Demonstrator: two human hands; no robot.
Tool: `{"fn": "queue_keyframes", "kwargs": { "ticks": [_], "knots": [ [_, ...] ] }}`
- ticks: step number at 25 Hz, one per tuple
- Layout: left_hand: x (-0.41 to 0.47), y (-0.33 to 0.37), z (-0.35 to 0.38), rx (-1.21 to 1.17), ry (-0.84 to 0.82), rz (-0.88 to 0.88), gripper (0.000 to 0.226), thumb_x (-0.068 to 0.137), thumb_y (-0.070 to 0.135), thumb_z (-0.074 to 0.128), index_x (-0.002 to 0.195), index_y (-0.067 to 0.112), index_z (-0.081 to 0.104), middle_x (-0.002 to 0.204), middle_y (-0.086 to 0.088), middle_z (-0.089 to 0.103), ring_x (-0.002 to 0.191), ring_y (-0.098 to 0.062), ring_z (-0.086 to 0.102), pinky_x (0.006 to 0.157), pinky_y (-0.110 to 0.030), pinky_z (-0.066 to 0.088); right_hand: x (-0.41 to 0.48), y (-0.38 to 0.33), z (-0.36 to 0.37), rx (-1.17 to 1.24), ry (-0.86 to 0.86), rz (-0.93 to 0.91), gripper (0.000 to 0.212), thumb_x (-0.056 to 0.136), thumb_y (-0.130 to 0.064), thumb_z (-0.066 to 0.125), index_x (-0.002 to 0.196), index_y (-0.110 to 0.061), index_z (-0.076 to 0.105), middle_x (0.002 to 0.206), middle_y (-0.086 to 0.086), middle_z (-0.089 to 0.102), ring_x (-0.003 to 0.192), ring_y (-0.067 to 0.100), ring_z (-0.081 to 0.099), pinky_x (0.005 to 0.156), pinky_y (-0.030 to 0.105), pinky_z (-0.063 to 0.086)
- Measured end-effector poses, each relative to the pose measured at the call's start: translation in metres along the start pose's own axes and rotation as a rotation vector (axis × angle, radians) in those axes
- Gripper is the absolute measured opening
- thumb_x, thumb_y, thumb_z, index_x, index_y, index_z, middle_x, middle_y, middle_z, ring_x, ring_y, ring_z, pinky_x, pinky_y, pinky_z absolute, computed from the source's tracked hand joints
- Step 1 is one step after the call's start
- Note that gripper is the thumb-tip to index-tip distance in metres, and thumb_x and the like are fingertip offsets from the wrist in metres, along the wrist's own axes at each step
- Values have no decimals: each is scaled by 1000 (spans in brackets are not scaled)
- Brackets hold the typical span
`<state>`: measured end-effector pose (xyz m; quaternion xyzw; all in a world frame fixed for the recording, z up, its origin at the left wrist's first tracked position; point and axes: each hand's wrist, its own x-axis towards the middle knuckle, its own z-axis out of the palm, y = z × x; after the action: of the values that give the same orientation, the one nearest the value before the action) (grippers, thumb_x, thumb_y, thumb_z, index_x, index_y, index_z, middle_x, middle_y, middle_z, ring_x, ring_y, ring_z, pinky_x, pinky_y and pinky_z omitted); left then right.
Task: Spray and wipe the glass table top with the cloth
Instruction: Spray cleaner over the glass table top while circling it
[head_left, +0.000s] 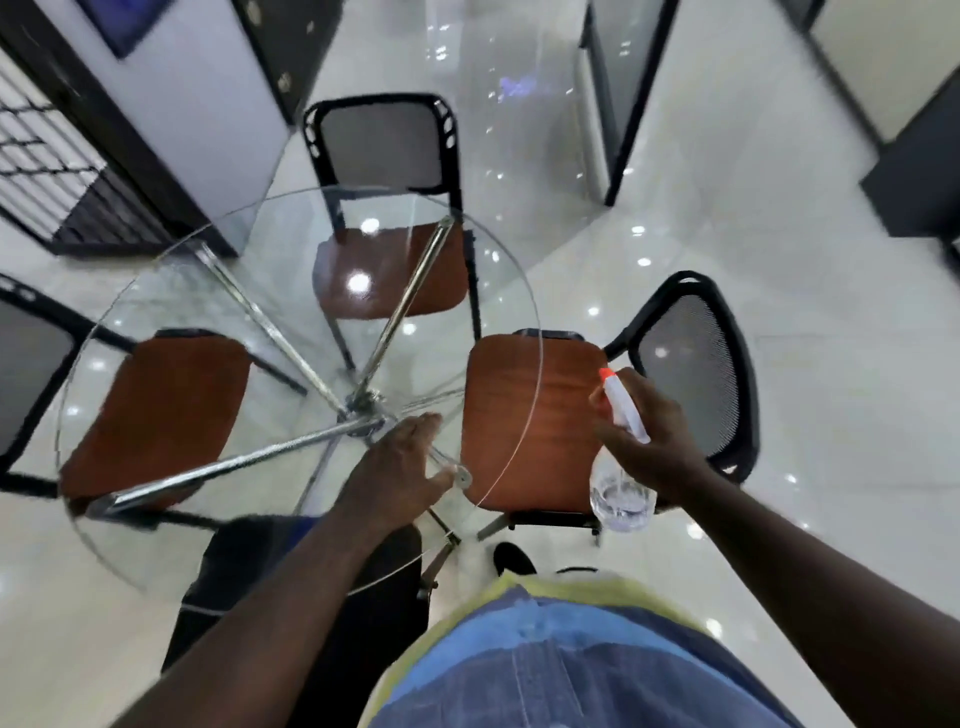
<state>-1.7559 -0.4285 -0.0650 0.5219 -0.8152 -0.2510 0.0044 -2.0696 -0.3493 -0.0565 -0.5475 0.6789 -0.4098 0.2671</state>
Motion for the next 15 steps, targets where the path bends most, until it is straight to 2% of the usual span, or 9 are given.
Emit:
{"fn": "queue_keyframes", "kwargs": {
  "ticks": [3,6,9,13,15],
  "knots": [
    [18,37,-25,-33,63,194,75,92,48,66,156,14,44,158,-7,48,147,-23,43,122,-37,35,-31,-29,-47,-11,158,32,27,74,-11,68,97,-25,66,92,-6,71,82,16,70,74,32,56],
    [34,82,-38,-38,143,373,75,90,53,63,152,14,49,154,-6,53,143,-20,48,120,-37,38,-61,-48,-93,-11,281,62,25,75,-15,68,99,-22,66,93,-3,72,87,21,73,77,43,62],
    [36,149,-43,-60,147,525,70,92,47,70,152,17,49,155,-1,52,143,-15,46,121,-29,34,-99,-56,-141,26,392,53,26,78,-11,68,102,-22,67,100,-4,72,96,22,72,81,55,64],
    [39,235,-42,-28,141,690,76,89,55,63,154,20,47,157,2,49,146,-11,43,123,-31,33,-136,-45,-211,123,549,83,23,78,-13,68,101,-16,66,104,4,71,97,29,71,72,60,66],
    [46,283,-35,-8,122,755,75,89,51,68,153,18,49,156,1,51,146,-13,44,122,-30,32,-155,-29,-251,138,628,83,22,78,-13,67,101,-12,65,104,7,69,96,34,70,71,62,65]
  ]
}}
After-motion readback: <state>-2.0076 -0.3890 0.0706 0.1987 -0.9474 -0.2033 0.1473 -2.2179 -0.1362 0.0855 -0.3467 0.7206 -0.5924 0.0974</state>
